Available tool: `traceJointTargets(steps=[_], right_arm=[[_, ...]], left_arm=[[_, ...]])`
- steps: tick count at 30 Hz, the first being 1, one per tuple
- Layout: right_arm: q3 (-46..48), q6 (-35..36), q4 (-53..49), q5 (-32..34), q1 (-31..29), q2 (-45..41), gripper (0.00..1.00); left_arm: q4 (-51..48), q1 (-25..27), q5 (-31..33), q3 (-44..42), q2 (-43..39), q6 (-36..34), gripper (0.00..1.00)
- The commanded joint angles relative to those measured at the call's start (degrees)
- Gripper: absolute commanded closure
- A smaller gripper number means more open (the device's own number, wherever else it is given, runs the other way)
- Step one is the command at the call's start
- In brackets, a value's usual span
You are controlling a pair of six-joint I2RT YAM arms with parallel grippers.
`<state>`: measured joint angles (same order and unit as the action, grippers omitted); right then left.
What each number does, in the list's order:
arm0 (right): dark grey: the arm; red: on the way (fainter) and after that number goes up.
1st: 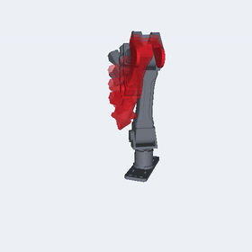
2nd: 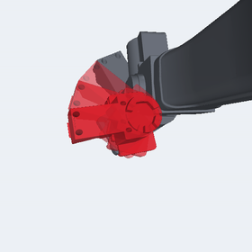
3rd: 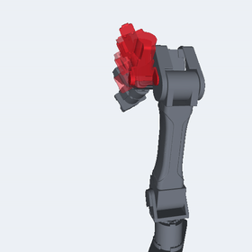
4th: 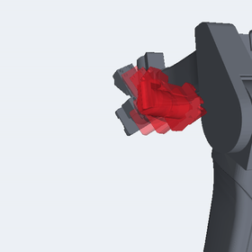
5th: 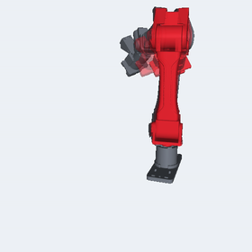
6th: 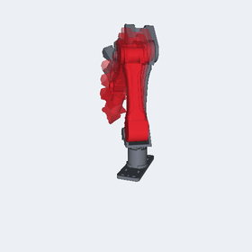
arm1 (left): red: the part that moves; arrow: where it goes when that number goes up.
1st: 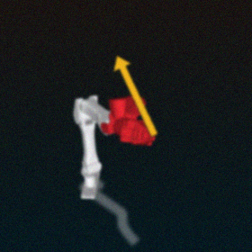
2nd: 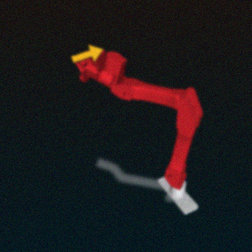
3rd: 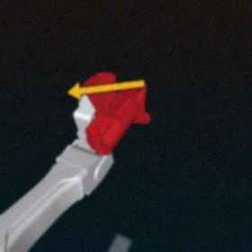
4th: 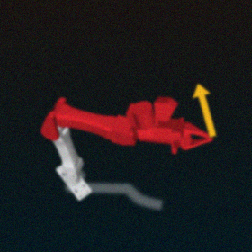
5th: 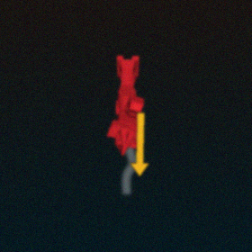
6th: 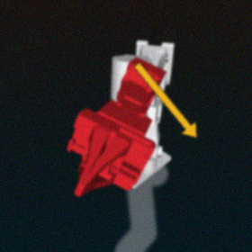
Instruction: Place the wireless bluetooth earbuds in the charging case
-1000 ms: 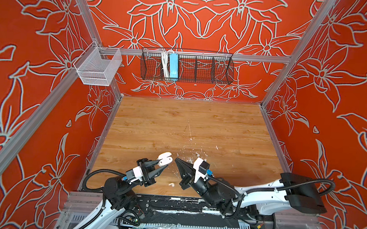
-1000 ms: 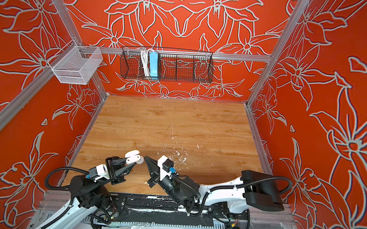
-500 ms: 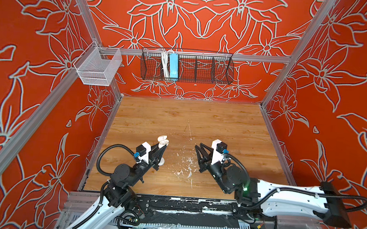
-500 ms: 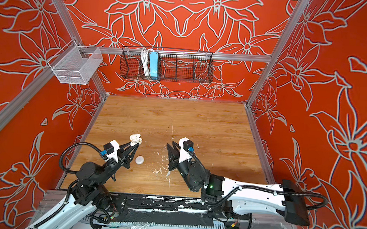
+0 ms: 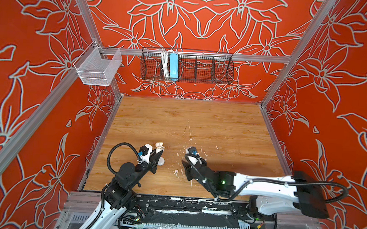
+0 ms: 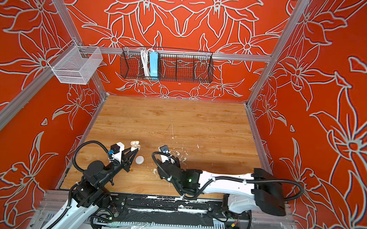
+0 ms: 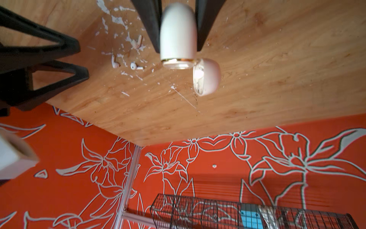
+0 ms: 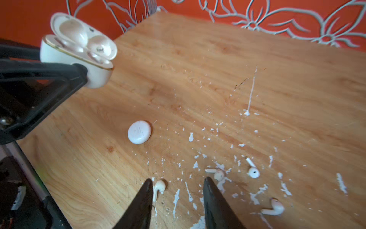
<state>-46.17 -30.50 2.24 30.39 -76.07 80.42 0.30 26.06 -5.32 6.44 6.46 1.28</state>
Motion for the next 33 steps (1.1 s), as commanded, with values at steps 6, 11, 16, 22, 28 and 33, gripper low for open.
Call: traceJointTargets(steps=[6,11,16,22,28,33], right_arm=[[-8.21,-7.56,-5.88,-12.08,0.4,13.63,0.5],[-10.65,-8.65,-9.31,-10.97,0.39,19.45,0.49],[-12.54,-10.77,-12.21,-8.88,0.39,22.39,0.47],[-13.72,-14.49,-14.17,-7.28,1.09,25.36,0.46],[-13.08,-15.66,-11.28,-9.36,2.42,26.62,0.53],[-13.98,-16.59,-11.85,-9.41,2.57,28.33,0.58]], left_arm=[[2.51,-0.4,-2.81,-4.31,-1.78,-0.75,1.0],[1.61,-0.4,0.94,-4.8,-3.62,1.11,1.0],[0.62,-0.49,2.04,-5.21,-5.59,1.67,1.0],[0.25,-0.49,2.07,-5.29,-6.12,1.71,1.0],[0.23,-0.49,2.03,-5.38,-6.46,1.71,1.0],[0.14,-0.49,1.81,-5.38,-6.46,1.53,1.0]])
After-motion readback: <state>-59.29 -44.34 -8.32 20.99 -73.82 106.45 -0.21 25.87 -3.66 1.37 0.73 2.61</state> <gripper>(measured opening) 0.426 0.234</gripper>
